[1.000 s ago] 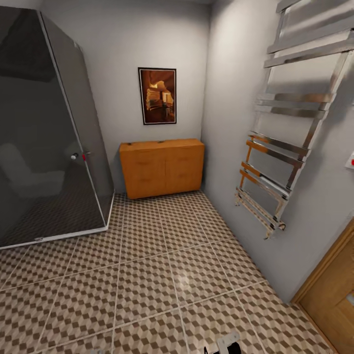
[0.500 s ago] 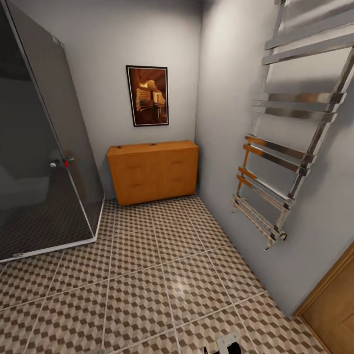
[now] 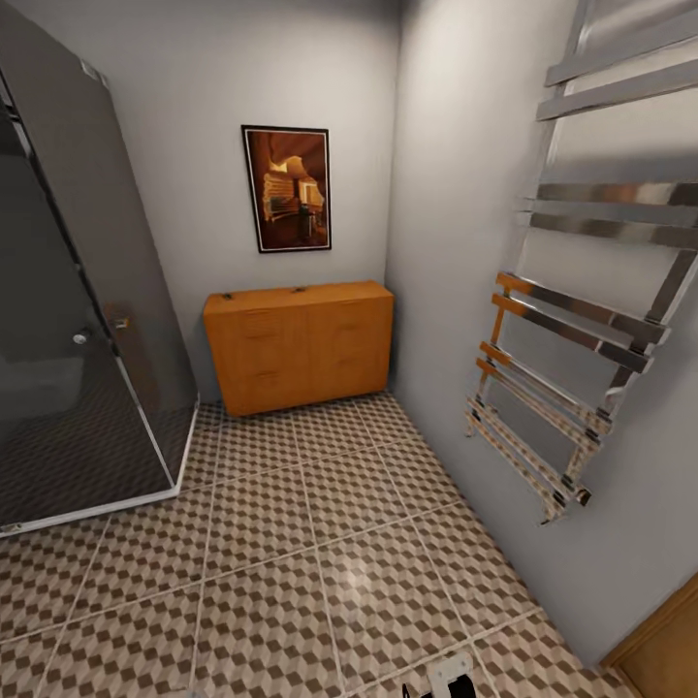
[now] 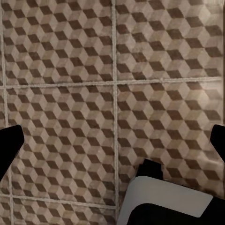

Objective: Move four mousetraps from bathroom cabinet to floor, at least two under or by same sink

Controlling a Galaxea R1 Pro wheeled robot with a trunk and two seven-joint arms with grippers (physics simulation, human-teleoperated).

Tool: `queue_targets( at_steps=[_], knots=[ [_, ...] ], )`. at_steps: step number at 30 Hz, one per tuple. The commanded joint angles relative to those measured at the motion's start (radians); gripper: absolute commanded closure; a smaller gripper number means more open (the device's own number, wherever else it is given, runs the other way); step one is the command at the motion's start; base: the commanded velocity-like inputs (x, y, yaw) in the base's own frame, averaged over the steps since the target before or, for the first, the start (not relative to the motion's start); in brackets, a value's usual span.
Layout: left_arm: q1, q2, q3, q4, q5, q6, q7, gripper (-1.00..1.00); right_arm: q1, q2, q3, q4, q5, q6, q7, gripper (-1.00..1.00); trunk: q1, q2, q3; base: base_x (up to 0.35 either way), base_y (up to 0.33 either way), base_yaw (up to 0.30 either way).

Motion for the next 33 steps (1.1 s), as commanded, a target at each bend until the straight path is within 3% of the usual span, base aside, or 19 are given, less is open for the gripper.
queue_targets(
  at_steps=[1,19,33],
  knots=[
    [0.000,0.000,-0.007,0.000,0.007,-0.002,0.002,-1.00,-0.001,0.000,0.008,0.001,0.005,0.000,-0.010,-1.00,0.001,-0.001,-0.001,0.337,0.000,0.000],
    [0.000,-0.001,-0.008,0.000,0.007,-0.002,0.002,-1.00,-0.001,0.000,0.008,0.001,0.006,0.000,-0.010,-1.00,0.001,-0.001,-0.001,0.337,-0.037,0.133],
    [0.000,-0.003,-0.009,0.000,0.007,-0.002,0.002,-1.00,-0.001,0.000,0.008,0.001,0.004,0.000,-0.010,-1.00,0.001,-0.001,-0.001,0.337,-0.100,0.025]
  ],
)
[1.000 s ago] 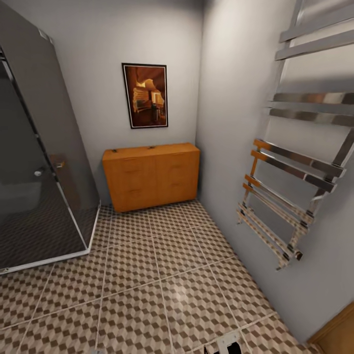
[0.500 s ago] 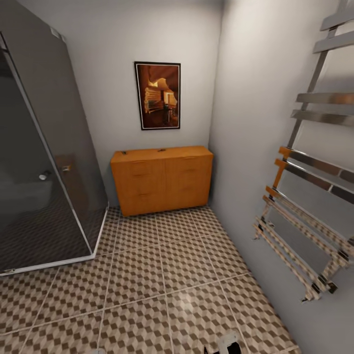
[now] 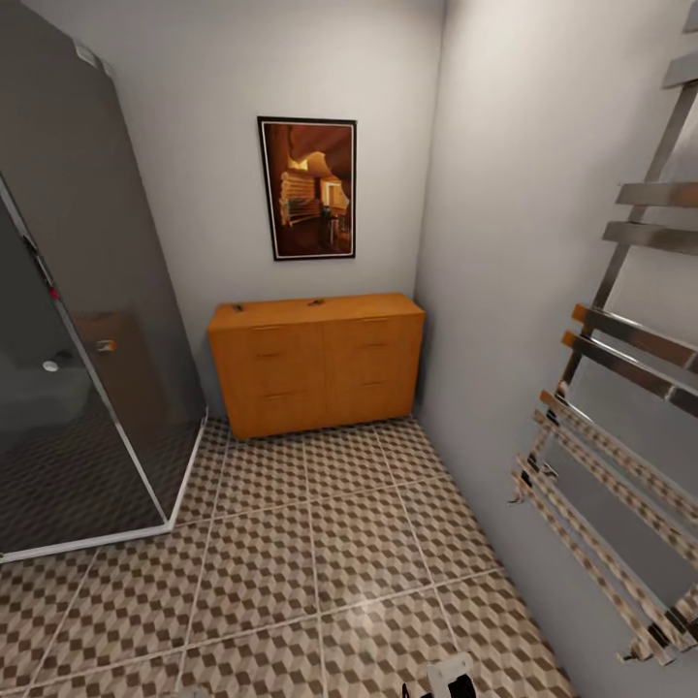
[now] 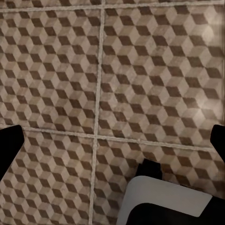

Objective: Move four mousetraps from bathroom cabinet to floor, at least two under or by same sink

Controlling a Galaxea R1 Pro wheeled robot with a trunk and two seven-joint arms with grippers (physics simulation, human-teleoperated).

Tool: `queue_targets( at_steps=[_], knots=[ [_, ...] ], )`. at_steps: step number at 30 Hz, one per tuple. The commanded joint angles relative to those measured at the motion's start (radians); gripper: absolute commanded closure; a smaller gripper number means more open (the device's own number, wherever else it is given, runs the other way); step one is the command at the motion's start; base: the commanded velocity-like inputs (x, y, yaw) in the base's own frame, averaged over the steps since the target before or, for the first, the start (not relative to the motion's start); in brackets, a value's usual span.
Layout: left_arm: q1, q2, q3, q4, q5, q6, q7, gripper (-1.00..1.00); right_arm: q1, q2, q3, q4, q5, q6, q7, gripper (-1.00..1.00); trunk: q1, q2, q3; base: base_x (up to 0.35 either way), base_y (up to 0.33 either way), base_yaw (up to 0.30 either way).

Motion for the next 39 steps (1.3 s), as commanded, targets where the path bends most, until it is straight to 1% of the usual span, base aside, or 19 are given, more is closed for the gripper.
queue_targets(
  at_steps=[1,39],
  knots=[
    [0.000,0.000,-0.007,0.000,0.007,-0.002,0.002,-1.00,-0.001,0.000,0.008,0.001,0.005,0.000,-0.010,-1.00,0.001,-0.001,-0.001,0.337,-0.103,0.003],
    [0.001,-0.001,-0.007,0.000,0.007,-0.002,0.002,-1.00,-0.001,0.000,0.008,0.001,0.001,0.004,-0.010,-1.00,0.001,-0.001,-0.001,0.336,-0.102,0.000]
  ],
)
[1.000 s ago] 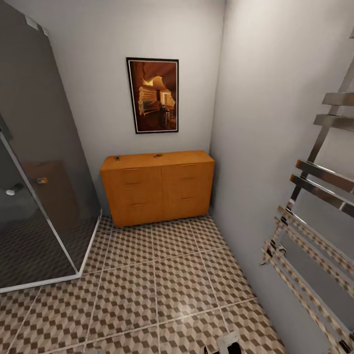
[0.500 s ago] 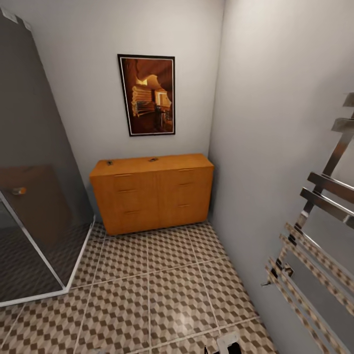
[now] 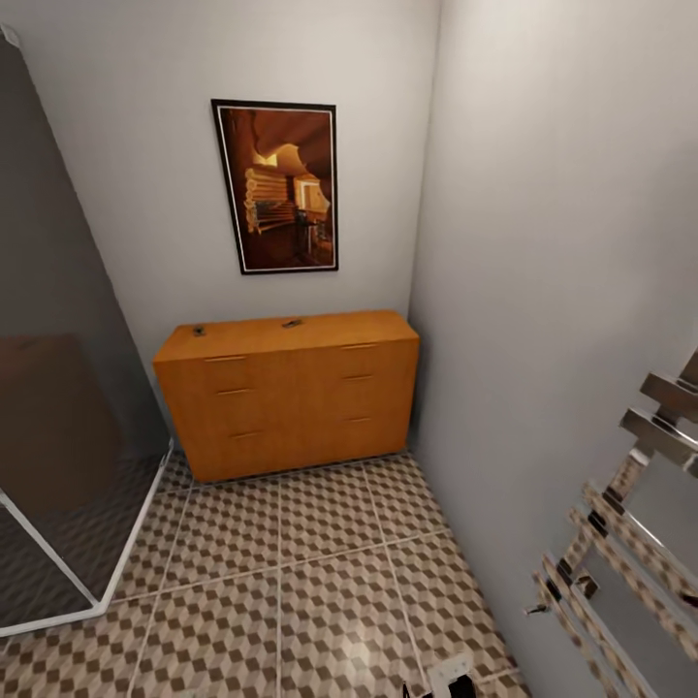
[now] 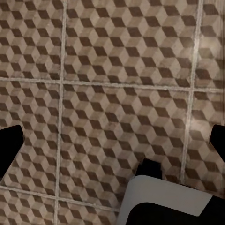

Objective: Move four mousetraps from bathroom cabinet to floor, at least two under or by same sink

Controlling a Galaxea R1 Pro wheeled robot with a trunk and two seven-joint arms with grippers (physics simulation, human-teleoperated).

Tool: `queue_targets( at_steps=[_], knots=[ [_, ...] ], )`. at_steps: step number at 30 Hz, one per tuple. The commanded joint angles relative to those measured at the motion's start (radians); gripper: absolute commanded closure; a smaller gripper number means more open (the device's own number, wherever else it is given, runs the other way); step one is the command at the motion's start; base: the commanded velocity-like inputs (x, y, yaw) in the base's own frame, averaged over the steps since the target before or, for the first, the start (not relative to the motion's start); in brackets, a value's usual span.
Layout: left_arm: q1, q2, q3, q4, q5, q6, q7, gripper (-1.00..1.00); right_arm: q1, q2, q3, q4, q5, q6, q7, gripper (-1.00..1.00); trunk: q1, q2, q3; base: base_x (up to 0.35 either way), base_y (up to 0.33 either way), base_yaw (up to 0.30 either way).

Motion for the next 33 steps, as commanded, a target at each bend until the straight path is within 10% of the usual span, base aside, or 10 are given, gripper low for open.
queue_targets(
  at_steps=[1,33],
  knots=[
    [0.000,0.000,-0.007,0.000,0.007,-0.002,0.002,-1.00,-0.001,0.000,0.008,0.001,0.005,0.000,-0.010,-1.00,0.001,-0.001,-0.001,0.336,-0.085,0.000],
    [0.000,0.001,-0.007,0.000,0.007,-0.002,0.002,-1.00,-0.001,0.000,0.008,0.001,0.008,-0.003,-0.010,-1.00,0.001,-0.001,-0.001,0.332,-0.010,0.000]
  ],
)
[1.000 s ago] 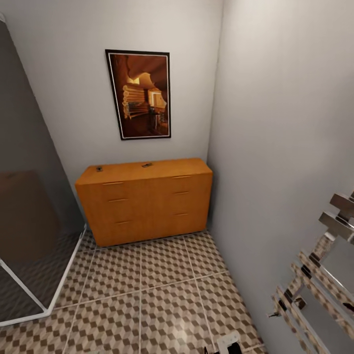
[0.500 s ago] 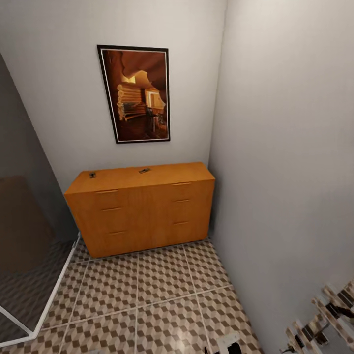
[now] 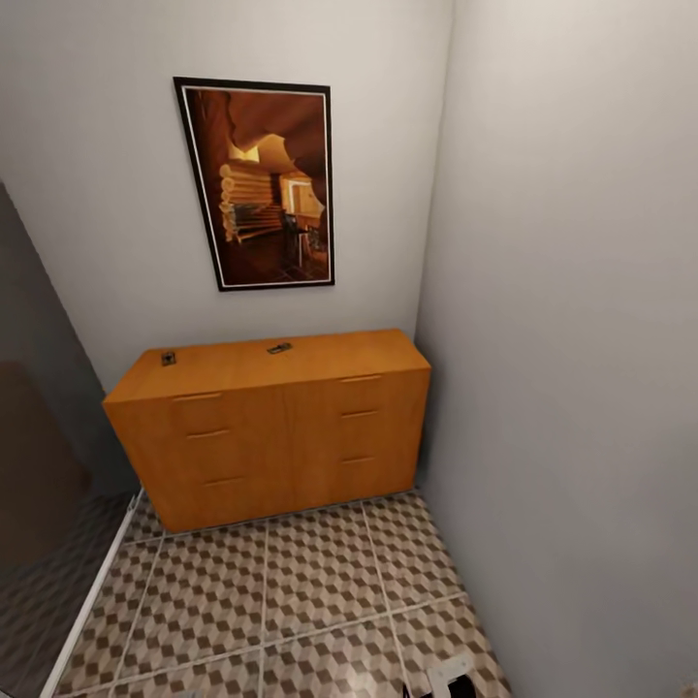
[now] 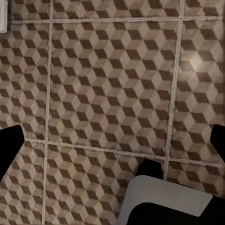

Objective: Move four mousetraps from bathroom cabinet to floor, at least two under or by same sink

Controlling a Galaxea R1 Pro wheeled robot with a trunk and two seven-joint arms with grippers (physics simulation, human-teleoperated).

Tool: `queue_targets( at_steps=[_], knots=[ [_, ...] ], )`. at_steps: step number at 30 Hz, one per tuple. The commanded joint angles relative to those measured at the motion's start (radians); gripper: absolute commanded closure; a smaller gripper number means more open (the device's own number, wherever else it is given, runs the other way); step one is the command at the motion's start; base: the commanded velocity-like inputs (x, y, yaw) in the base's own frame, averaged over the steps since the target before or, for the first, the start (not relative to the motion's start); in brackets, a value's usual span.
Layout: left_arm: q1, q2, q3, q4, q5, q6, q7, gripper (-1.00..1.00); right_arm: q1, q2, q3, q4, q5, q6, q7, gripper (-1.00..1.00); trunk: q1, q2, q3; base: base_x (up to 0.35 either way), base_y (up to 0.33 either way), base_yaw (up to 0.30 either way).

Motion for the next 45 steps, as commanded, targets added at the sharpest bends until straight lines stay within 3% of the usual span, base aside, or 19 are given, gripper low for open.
queue_targets(
  at_steps=[1,8,13,15,16,21,28,29,33,34,39,40,43,45],
  knots=[
    [0.000,0.000,-0.007,0.000,0.007,-0.002,0.002,-1.00,-0.001,0.000,0.008,0.001,0.005,0.000,-0.010,-1.00,0.001,-0.001,-0.001,0.163,0.000,0.000],
    [0.000,0.001,-0.006,0.000,0.011,-0.005,0.004,-1.00,-0.001,0.004,0.005,-0.006,0.001,0.000,-0.014,-1.00,0.001,-0.001,-0.001,0.049,0.000,0.000],
    [-0.016,-0.027,-0.003,-0.022,0.013,0.003,0.010,-1.00,-0.005,0.005,0.002,-0.053,0.003,0.028,-0.017,-1.00,0.001,-0.001,-0.001,0.000,0.000,0.000],
    [-0.047,-0.045,-0.003,-0.045,0.009,0.005,0.012,-1.00,-0.006,0.007,0.004,-0.097,0.006,0.061,-0.018,-1.00,0.001,-0.001,-0.001,0.000,0.000,0.000],
    [-0.087,-0.056,-0.003,-0.082,0.007,0.007,0.013,-1.00,-0.007,0.008,0.005,-0.157,0.008,0.111,-0.018,-1.00,0.001,-0.001,-0.001,0.000,0.000,0.000],
    [-0.174,-0.063,-0.005,-0.193,0.004,0.060,0.016,-1.00,-0.008,0.009,0.006,-0.342,0.006,0.229,-0.017,-1.00,0.001,-0.001,-0.001,0.000,0.000,0.000],
    [-0.282,-0.055,-0.003,-0.352,0.005,0.255,0.017,-1.00,-0.008,0.007,0.009,-0.695,0.003,0.474,-0.007,-1.00,0.001,-0.001,-0.001,0.000,0.000,0.000],
    [-0.311,-0.049,-0.002,-0.388,0.005,0.292,0.017,-1.00,-0.008,0.006,0.008,-0.796,0.002,0.543,0.002,-1.00,0.001,-0.001,-0.001,0.000,0.000,0.000],
    [-0.369,-0.035,-0.001,-0.462,0.006,0.341,0.020,-1.00,-0.007,0.003,0.008,-0.992,0.000,0.663,0.032,-1.00,0.001,-0.001,-0.001,0.000,0.000,0.000],
    [-0.396,-0.026,0.000,-0.505,0.007,0.358,0.023,-1.00,-0.006,0.002,0.008,-1.081,0.000,0.719,0.051,-1.00,0.001,-0.001,-0.001,0.000,0.000,0.000],
    [-0.454,0.020,0.019,-0.665,0.010,0.423,0.054,-1.00,-0.006,0.001,0.009,-1.268,-0.001,0.871,0.090,-1.00,0.001,-0.001,-0.001,0.000,0.000,0.000],
    [-0.472,0.048,0.045,-0.753,0.010,0.465,0.086,-1.00,-0.006,0.001,0.009,-1.325,-0.001,0.933,0.099,-1.00,0.001,-0.001,-0.001,0.000,0.000,0.000],
    [-0.488,0.101,0.116,-0.909,0.011,0.545,0.166,-1.00,-0.013,0.003,0.009,-1.384,-0.001,1.010,0.105,-1.00,0.001,-0.001,-0.001,0.000,0.000,0.000],
    [-0.497,0.161,0.264,-1.156,0.012,0.656,0.324,-1.00,-0.046,0.005,0.009,-1.422,0.000,1.071,0.109,-1.00,0.001,-0.001,-0.001,0.000,0.000,0.000]
  ],
)
